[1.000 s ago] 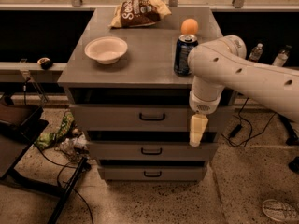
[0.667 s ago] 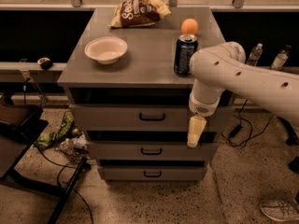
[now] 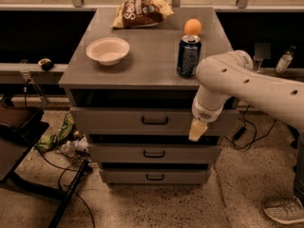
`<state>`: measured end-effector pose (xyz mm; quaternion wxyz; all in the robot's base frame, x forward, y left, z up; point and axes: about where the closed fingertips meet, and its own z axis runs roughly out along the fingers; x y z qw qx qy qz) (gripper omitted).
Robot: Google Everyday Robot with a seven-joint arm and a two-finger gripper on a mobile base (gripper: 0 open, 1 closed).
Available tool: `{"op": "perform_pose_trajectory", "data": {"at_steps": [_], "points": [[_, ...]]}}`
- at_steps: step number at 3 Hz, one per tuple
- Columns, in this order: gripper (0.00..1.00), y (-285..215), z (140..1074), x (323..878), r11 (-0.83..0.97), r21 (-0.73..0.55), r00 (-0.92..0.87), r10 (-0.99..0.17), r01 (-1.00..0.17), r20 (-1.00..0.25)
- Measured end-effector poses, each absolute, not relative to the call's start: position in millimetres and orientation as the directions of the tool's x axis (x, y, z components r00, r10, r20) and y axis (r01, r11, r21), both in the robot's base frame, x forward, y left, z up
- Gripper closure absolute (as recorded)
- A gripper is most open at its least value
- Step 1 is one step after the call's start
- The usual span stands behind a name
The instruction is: Open top drawer
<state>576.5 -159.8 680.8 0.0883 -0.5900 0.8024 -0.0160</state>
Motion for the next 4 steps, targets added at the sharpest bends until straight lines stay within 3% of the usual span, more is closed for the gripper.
{"op": "perform_pose_trajectory", "data": {"at_steps": [2,3,4], "points": [[0.88,-164.5,685.2,570.8,0.32,-0.128,-0.305,-0.945,-0.939,-0.122],[0.79,-164.5,685.2,570.8,0.32,-0.128,-0.305,-0.945,-0.939,-0.122],[0.56,-164.5,685.1,570.8,0.32,-0.128,-0.305,-0.945,-0.939,-0.122]]}}
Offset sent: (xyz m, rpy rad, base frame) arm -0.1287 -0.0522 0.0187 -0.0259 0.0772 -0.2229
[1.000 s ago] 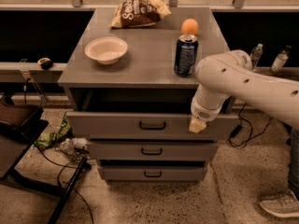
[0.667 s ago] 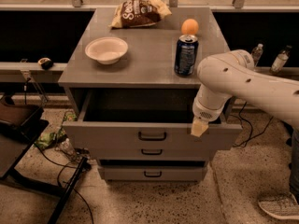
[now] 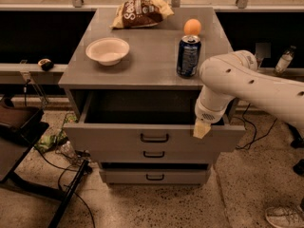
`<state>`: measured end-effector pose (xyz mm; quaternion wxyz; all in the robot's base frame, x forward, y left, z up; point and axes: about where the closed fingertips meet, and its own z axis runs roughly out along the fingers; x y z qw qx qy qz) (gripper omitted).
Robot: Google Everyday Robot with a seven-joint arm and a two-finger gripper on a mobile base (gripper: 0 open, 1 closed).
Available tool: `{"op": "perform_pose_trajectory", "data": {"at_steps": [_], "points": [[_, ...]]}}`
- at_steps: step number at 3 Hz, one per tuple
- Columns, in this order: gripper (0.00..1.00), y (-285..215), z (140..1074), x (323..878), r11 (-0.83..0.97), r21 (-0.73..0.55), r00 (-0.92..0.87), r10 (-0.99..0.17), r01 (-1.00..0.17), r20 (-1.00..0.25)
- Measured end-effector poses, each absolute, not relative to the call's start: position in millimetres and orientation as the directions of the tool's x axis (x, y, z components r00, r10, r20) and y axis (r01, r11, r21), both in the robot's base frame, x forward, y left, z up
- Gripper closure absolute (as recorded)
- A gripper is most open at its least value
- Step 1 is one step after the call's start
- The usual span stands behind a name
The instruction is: Open top drawer
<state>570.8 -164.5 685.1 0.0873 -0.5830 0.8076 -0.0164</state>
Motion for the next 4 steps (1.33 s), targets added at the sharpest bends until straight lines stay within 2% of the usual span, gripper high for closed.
{"op": "perform_pose_trajectory", "data": {"at_steps": [2,3,4], "points": [[0.1,-164.5,685.1,570.8,0.32,-0.128,-0.305,-0.945,-0.939,-0.122],[0.0,-163.8,684.2,570.7,0.319,-0.126,-0.304,-0.945,-0.939,-0.121],[0.0,-164.5,671.1,552.4,0.331,-0.09,-0.32,-0.939,-0.939,-0.124]]}}
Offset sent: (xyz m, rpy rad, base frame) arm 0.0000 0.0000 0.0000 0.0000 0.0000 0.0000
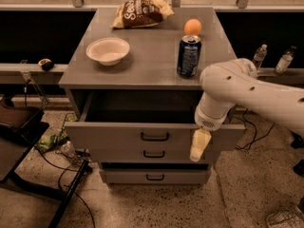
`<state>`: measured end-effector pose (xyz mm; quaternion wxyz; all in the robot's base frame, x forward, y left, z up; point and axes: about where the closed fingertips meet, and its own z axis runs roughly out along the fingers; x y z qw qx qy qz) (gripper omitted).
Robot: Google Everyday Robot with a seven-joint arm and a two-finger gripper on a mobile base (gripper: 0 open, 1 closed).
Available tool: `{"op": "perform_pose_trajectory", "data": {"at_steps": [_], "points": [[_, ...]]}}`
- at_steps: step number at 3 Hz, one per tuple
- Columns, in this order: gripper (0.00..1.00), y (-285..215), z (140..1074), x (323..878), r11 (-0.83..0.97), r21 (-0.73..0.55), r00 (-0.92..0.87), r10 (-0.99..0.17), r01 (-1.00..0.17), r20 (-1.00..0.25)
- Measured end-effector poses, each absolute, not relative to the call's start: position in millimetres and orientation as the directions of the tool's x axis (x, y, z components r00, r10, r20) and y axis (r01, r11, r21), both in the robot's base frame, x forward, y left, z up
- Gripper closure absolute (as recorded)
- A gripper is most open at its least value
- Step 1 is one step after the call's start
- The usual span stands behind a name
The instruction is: Open top drawer
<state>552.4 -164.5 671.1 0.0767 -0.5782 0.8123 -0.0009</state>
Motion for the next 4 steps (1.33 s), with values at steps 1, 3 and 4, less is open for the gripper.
{"op": "perform_pose_trajectory", "data": {"at_steps": [1,3,4], "points": [[0.18,-176.1,662.5,505.9,0.37,-0.029,-0.366,-0.925,-0.928,-0.1],[0.66,-182.1,665.2,481.9,0.389,-0.001,-0.388,-0.919,-0.921,-0.076],[0.96,-186.2,669.8,461.8,0.41,0.01,-0.41,-0.911,-0.912,-0.05]]}}
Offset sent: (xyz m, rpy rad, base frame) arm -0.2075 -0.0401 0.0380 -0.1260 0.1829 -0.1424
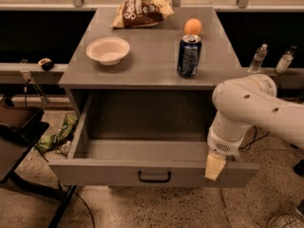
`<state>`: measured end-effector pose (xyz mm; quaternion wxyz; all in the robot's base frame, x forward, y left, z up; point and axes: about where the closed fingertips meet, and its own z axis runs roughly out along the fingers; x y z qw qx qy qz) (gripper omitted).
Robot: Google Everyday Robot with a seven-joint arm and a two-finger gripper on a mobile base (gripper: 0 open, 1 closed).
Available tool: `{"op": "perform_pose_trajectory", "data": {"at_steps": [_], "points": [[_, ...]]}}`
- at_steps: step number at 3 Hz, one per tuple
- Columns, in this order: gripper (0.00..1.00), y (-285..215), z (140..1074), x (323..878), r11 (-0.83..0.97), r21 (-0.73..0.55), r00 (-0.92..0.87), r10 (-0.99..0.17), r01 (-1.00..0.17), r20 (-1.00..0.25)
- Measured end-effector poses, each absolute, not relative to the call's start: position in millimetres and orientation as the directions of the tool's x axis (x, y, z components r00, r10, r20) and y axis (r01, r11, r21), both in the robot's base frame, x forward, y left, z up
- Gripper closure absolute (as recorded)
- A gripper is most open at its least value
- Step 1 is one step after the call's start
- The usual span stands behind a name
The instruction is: Open top drawer
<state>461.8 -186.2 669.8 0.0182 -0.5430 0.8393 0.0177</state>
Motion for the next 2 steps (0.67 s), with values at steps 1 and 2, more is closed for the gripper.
{"op": "perform_pose_trajectory", "data": {"at_steps": [1,2], "points": [[1.0,-186.2,669.8,461.8,0.41,0.01,-0.41,-0.911,-0.912,-0.05],[1.0,-186.8,668.3,457.3,0.411,0.014,-0.411,-0.91,-0.912,-0.048]]}}
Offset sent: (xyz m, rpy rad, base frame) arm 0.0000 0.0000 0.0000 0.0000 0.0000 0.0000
